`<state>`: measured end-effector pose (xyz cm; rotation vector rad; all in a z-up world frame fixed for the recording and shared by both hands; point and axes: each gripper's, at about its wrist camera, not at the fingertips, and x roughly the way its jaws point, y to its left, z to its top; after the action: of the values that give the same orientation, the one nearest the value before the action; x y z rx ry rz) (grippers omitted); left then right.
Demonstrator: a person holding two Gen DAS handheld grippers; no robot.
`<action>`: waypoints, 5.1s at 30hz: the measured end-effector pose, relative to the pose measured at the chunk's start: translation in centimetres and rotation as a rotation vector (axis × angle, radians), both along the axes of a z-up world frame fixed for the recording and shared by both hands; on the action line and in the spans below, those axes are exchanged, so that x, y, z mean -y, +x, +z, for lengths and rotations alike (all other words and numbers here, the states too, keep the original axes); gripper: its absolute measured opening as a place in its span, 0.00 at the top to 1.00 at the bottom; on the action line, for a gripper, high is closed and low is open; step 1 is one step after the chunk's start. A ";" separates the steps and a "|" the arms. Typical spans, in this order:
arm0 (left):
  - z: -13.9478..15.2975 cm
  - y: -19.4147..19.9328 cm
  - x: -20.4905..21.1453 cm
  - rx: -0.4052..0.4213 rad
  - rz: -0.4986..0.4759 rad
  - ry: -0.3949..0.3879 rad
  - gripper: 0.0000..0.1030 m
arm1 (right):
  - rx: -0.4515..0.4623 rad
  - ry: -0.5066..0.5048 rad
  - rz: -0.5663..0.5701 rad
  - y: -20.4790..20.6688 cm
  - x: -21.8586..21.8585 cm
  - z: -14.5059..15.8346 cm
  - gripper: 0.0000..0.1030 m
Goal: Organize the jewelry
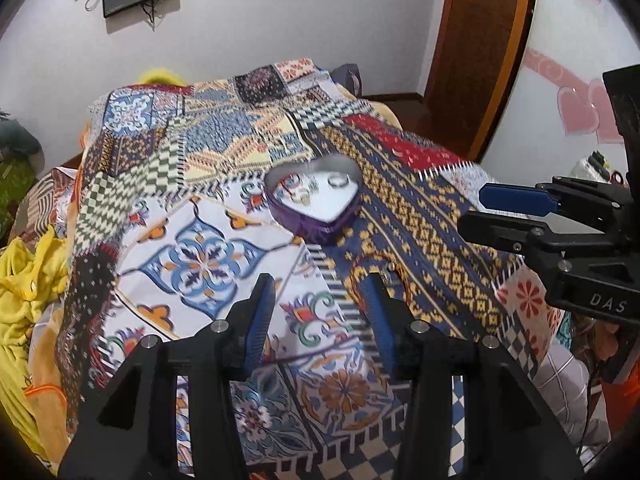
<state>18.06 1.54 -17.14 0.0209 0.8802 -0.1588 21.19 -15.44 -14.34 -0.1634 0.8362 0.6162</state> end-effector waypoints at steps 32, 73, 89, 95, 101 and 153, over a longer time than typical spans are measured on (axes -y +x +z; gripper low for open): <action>-4.4 2.8 1.4 -0.105 -0.006 -0.119 0.95 | -0.152 0.010 -0.035 1.2 1.2 -4.8 0.63; -3.6 -0.9 -4.2 -0.037 0.094 -0.099 0.95 | -0.119 -0.039 0.147 0.4 -6.0 -6.0 0.85; 0.5 -0.1 -2.9 0.075 0.065 -0.095 0.95 | -0.057 0.034 0.067 1.1 -3.6 -2.9 0.85; 2.0 1.1 -2.2 0.116 0.048 -0.082 0.95 | -0.028 0.060 0.031 1.8 -2.5 -1.8 0.86; 2.9 2.4 -1.4 0.149 0.034 -0.069 0.95 | -0.002 0.086 0.001 2.8 -1.7 -0.8 0.85; -0.7 10.9 -2.1 0.043 0.018 -0.101 0.93 | -0.054 -0.008 0.094 8.1 -5.9 -2.7 0.85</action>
<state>28.93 3.63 -17.85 -0.0776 0.8285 -0.1857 29.27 -9.54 -17.07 -0.1952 0.8865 0.7084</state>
